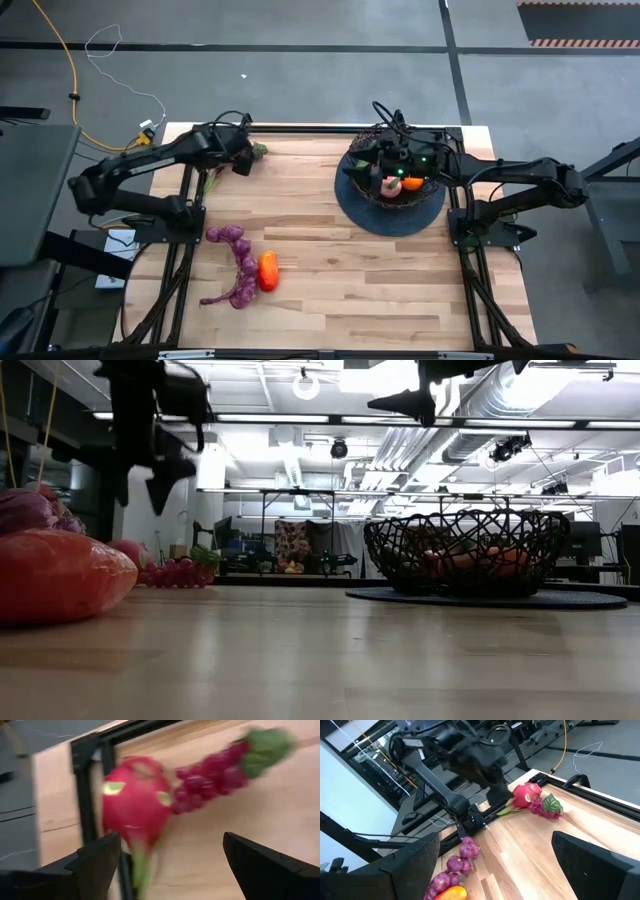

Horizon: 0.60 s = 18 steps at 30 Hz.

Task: Build produce basket
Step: Put the dragon fruit into the wire basket

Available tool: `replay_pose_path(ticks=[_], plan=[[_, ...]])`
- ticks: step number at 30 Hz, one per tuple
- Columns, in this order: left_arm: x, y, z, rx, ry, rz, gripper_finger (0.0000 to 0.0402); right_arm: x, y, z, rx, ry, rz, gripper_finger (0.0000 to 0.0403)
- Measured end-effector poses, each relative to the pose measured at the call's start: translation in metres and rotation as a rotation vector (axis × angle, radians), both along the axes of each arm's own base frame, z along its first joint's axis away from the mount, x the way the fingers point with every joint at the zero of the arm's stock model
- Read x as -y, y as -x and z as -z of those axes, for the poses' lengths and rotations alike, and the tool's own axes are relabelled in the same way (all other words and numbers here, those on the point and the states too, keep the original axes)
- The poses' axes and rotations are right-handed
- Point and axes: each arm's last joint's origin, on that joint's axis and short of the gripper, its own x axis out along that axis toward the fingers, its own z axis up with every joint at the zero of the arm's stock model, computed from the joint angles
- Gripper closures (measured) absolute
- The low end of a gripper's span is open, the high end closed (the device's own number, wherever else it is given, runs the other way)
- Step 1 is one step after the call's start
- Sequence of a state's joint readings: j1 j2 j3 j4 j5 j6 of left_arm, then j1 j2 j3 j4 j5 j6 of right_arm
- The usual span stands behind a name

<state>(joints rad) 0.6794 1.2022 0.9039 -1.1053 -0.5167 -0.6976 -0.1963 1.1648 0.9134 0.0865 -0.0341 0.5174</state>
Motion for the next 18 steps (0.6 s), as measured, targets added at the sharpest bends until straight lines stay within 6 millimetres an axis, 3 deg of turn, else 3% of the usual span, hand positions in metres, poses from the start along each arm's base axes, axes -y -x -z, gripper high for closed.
replay_pose_path(ticks=[6,12,18], plan=[[-0.017,0.002,0.025,-0.060,0.009,-0.111,0.0062,0.000,0.000,0.000,-0.008,0.044,-0.007,0.0029],[-0.022,0.021,0.048,-0.047,-0.042,-0.326,0.0062,0.000,0.000,0.002,-0.034,0.048,-0.009,0.0029],[-0.035,0.027,0.066,0.059,-0.090,-0.319,0.0062,0.000,0.001,0.004,-0.055,0.054,-0.011,0.0029]])
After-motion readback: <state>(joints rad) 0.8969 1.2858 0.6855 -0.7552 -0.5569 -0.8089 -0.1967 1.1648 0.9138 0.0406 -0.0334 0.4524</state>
